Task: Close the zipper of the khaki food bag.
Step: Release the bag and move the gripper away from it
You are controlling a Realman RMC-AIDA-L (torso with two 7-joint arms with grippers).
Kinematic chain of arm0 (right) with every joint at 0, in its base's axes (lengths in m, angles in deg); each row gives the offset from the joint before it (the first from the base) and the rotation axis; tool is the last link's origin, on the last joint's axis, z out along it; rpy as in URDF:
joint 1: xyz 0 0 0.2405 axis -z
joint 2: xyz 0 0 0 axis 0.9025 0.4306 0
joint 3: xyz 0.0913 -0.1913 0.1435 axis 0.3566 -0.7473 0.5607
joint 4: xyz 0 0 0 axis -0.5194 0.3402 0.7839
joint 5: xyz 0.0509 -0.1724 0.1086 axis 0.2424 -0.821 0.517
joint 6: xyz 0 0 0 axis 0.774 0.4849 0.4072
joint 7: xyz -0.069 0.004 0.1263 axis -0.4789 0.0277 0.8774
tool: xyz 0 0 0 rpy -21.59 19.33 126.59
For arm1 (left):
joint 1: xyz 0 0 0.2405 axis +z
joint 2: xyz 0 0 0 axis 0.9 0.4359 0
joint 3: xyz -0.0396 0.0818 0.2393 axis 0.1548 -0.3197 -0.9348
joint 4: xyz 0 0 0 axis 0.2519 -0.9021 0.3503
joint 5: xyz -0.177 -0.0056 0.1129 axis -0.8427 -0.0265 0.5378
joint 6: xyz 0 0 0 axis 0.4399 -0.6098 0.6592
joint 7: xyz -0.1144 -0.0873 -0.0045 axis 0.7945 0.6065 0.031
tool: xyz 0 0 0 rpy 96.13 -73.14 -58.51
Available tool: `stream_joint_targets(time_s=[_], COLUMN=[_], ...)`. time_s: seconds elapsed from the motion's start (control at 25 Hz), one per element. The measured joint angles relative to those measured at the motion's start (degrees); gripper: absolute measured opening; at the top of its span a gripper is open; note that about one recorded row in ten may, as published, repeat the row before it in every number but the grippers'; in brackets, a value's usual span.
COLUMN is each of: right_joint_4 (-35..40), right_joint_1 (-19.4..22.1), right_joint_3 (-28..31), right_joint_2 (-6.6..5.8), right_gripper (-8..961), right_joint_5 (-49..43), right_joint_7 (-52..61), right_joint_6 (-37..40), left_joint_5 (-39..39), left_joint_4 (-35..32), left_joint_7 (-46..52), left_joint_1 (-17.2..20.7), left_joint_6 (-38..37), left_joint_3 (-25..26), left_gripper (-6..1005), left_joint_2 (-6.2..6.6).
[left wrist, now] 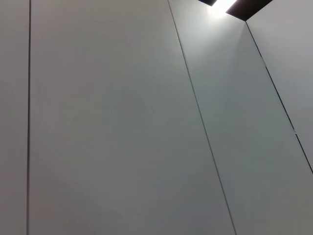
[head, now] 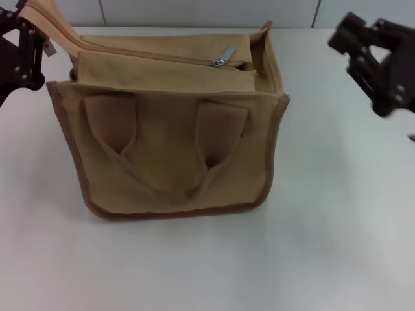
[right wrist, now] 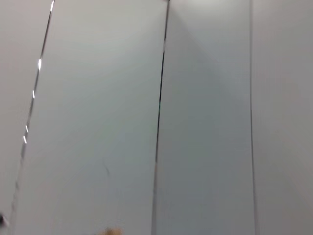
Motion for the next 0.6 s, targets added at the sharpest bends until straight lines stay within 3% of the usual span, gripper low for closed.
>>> stream_joint_targets(time_s=[0.12,0.24,0.4,0.6], right_joint_4=[-4.1,-7.0,-8.7,-11.0], right_joint_1=[-1.3,-2.4,-2.8,-3.2], right_joint_3=[2.1,2.8,3.5,6.4], right_joint_2=[-1.59,-3.34,-4.26,-4.35], right_gripper=[153,266,401,551], right_joint_5=[-3.3,-10.3,-18.4,-25.2], right_joint_7=[5.8,10.2,11.6,10.8], right_joint_6=[5.7,10.7,13.9,14.1], left_joint_5=[0.0,0.0,0.4,0.4], left_joint_4=[0.0,0.0,0.0,0.1], left_joint_7=[0.2,0.3,0.3,0.7], left_joint_1=[-0.1,-0.2,-0.2,0.2], left_joint_6=[0.0,0.1,0.5,1.0], left_joint_3=[0.0,0.0,-0.2,-0.3], left_gripper=[20,32,48,67], left_joint_2=[0.05,0.09,0.1,0.06])
